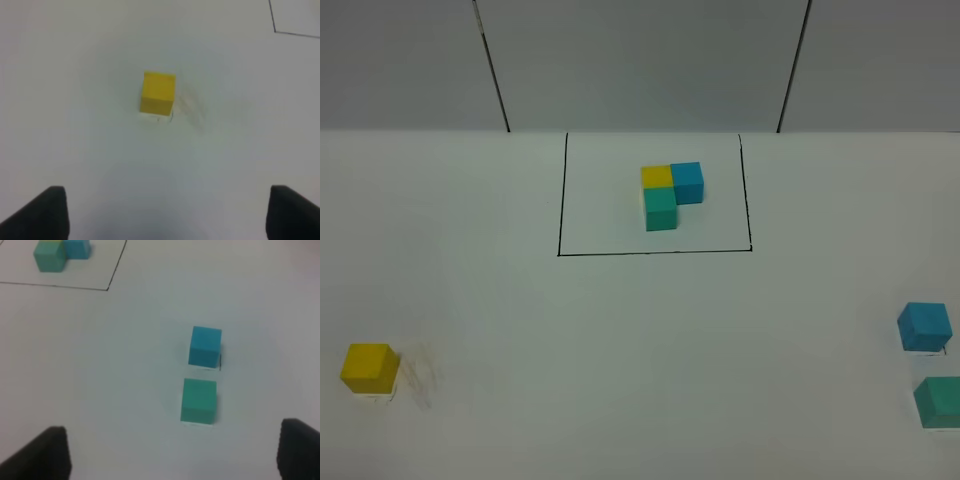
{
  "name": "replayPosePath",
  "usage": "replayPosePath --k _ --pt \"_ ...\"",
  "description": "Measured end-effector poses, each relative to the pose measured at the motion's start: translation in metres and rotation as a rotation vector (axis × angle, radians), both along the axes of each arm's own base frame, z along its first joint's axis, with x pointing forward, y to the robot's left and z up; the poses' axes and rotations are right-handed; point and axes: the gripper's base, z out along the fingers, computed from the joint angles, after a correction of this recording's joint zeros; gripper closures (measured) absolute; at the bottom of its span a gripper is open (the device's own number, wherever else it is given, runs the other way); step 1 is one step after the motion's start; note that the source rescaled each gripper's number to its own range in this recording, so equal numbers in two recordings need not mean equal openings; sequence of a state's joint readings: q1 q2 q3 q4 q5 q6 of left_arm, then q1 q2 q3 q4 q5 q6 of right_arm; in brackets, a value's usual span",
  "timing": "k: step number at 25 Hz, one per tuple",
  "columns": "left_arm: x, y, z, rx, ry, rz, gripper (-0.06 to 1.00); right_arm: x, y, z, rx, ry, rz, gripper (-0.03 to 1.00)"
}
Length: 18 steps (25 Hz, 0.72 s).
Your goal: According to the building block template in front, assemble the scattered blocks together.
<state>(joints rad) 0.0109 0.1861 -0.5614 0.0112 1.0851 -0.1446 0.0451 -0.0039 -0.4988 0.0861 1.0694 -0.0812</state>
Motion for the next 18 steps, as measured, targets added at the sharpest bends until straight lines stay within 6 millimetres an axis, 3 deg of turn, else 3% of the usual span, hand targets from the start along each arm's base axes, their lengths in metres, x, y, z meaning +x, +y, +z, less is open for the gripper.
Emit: replayPosePath --k 5,10,18 --pt "0.033 0.000 0.018 -0.016 0.134 0.015 0.06 0.000 0.000 0.000 0.000 0.000 0.000 0.24" --pt "0.075 0.001 0.026 -0.017 0.272 0.026 0.05 0.000 0.000 0.000 0.000 0.000 0.000 0.24" --pt "0.148 0.007 0.004 0.066 0.440 0.002 0.05 0.000 0.000 0.000 0.000 0.000 0.000 0.24"
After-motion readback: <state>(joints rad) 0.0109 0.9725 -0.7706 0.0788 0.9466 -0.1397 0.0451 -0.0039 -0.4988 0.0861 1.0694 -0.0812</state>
